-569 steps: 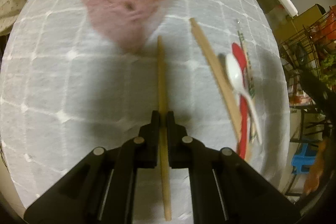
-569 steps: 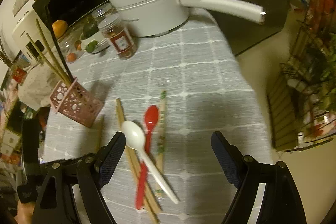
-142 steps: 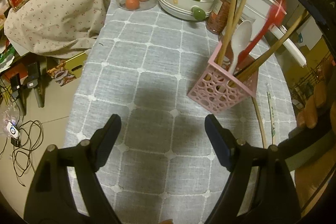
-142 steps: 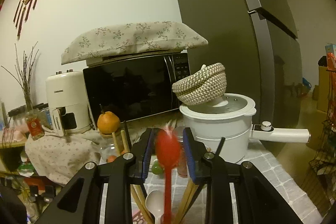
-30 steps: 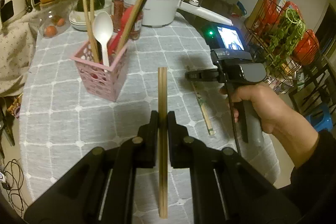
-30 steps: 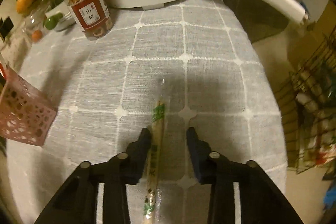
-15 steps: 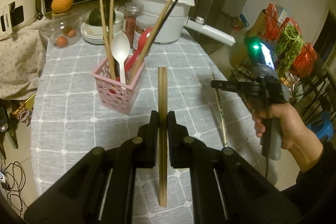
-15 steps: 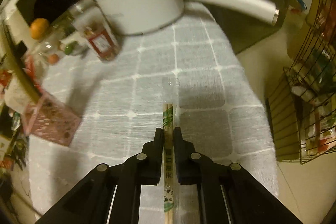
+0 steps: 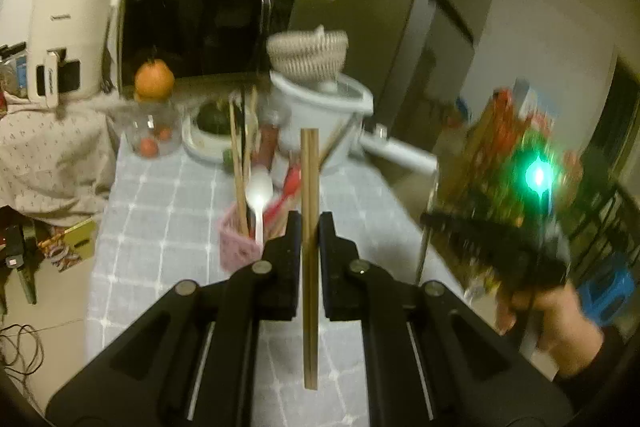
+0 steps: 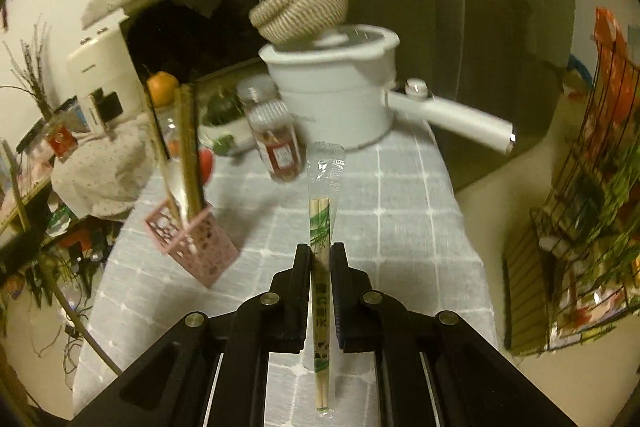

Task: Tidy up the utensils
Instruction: 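Lift the wooden chopstick and wrapped chopsticks and carry them above the basket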

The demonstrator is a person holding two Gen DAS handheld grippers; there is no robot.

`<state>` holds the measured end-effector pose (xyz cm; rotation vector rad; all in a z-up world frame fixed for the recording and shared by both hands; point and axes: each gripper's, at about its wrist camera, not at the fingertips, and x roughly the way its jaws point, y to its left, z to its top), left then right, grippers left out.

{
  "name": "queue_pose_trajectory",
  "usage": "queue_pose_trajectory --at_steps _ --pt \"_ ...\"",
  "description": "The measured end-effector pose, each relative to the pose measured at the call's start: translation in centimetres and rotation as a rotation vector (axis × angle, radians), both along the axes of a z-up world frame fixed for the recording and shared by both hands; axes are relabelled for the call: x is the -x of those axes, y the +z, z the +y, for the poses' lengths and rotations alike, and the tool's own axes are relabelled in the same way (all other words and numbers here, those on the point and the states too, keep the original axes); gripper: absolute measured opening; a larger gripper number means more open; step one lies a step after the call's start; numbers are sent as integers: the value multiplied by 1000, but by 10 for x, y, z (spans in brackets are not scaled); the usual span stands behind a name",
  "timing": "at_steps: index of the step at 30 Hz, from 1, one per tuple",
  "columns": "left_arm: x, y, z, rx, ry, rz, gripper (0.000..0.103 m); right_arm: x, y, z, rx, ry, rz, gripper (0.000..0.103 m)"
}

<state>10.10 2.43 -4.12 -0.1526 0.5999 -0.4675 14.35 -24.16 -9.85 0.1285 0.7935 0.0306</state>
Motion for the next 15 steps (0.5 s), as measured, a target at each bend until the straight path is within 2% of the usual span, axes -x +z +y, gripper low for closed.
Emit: queue_pose_trajectory --at_steps 4,9,15 --pt "-4 21 12 44 61 -95 9 1 9 13 9 28 -41 10" --pt "-21 39 19 88 124 -198 9 -3 8 22 11 37 -41 10" --pt "-41 45 7 80 167 -282 9 -6 4 21 13 33 -38 10"
